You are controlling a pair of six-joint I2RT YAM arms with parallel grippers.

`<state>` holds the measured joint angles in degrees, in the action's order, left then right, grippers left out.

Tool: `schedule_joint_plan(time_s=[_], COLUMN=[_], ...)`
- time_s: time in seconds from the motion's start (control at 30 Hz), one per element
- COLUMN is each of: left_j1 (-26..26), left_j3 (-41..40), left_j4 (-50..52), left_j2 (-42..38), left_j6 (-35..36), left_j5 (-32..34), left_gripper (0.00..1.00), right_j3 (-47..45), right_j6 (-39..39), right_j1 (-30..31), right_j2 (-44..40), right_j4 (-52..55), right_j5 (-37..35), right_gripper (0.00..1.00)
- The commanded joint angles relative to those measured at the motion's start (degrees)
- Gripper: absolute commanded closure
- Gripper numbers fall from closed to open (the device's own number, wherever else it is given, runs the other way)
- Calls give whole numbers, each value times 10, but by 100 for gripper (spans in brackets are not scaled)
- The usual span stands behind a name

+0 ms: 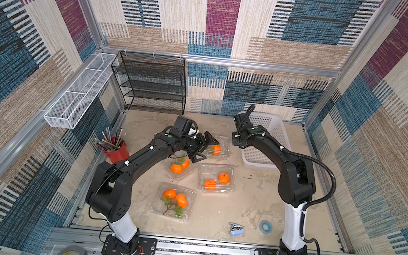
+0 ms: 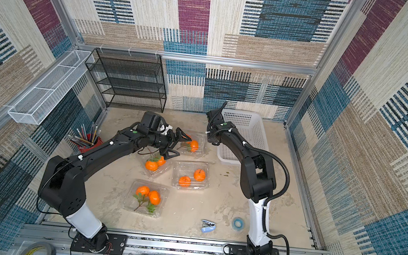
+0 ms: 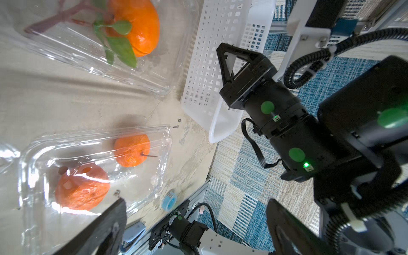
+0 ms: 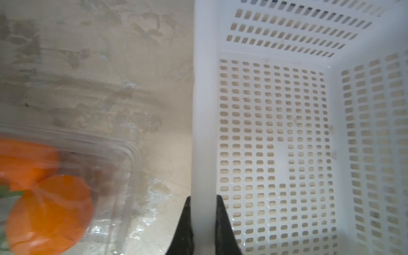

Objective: Take oranges out of containers
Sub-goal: Move the basket to the corner of the board.

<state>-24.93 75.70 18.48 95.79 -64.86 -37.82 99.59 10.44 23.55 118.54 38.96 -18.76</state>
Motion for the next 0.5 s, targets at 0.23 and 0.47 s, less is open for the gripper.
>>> schedule_joint_plan(time_s=[0.23,0.47], left_j1=[-2,1], left_j3=[38,81], left_j4=[0,34], left_j2=[38,59], left_j6=[-22,-11], left_j5=[-33,-34], left_gripper=[0,0], right_j3=[-182,-177], right_j6=[-128,-206], right_j1=[-94,-156], right_j2=[-115,-108], right_j4=[-179,-231], right_j5=[-44,-19], right_gripper=[100,100])
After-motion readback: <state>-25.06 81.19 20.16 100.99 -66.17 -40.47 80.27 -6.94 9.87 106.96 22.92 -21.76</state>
